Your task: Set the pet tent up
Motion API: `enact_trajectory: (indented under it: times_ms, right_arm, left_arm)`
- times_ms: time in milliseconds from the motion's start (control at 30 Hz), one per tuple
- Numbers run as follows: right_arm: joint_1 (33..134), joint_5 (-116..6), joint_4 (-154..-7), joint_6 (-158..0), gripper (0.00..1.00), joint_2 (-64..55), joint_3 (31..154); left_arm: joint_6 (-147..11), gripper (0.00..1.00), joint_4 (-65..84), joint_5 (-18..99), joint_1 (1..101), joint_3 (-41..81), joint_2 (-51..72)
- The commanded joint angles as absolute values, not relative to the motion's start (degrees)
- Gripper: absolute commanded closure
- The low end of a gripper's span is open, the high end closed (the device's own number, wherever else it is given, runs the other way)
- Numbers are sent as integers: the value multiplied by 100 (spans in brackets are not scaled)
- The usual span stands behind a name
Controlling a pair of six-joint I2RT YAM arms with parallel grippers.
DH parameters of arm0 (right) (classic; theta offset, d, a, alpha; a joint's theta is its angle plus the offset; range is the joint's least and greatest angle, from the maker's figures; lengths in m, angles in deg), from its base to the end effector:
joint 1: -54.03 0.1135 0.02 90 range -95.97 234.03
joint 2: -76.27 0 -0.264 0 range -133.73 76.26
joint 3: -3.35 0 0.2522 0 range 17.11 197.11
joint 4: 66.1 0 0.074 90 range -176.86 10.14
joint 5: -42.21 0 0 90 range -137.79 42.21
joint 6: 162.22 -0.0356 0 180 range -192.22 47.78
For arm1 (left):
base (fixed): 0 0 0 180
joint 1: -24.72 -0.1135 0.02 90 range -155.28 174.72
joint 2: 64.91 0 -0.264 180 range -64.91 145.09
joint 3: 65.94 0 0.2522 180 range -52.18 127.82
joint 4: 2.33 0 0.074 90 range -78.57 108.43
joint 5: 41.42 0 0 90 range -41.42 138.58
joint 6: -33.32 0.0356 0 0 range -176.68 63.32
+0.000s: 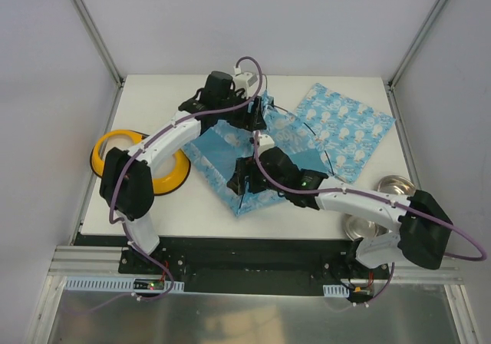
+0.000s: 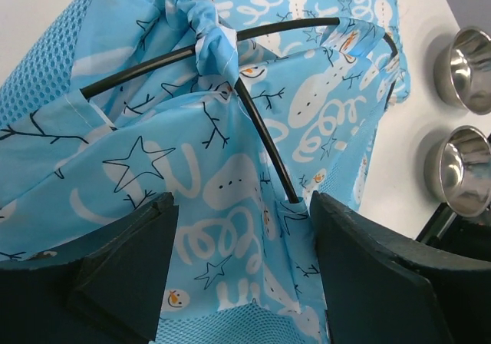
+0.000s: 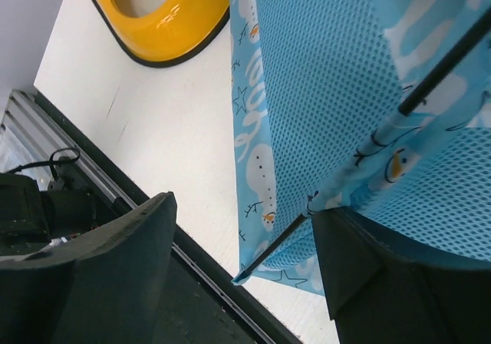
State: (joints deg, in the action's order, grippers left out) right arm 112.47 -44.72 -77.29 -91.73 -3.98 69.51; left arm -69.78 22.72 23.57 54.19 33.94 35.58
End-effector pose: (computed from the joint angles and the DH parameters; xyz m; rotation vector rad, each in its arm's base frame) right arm 0.1686 0.2708 0.2655 -0.6683 1.9982 0.7957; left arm 0.3548 -0.2178 0.3244 0.5815 2.0111 -0.9019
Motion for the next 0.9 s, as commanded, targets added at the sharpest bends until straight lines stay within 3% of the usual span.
enact_trajectory:
  times_ms: [0, 167, 433, 667, 867]
  right_arm:
    - [11160, -3417, -8238, -9594, 23, 94, 6940]
    - [11160, -2504, -9153, -10174, 23, 699, 6958]
    - [11046, -1176, -10665, -10615, 26, 2264, 7414]
    - [10984, -946, -11036, -10088, 25, 2599, 7652]
    - [10739, -2166, -10589, -9815, 25, 2292, 7591]
  left_arm:
    - [-6749, 31, 2671, 2792, 5522, 3790, 3766]
    - [-6784, 41, 3032, 3170, 5592, 3992, 3889]
    - [-6723, 69, 3287, 3267, 5645, 4019, 3678]
    - [-6503, 67, 3463, 3434, 5654, 3905, 3591]
    - [-6669, 58, 3559, 3986, 5654, 3835, 3117]
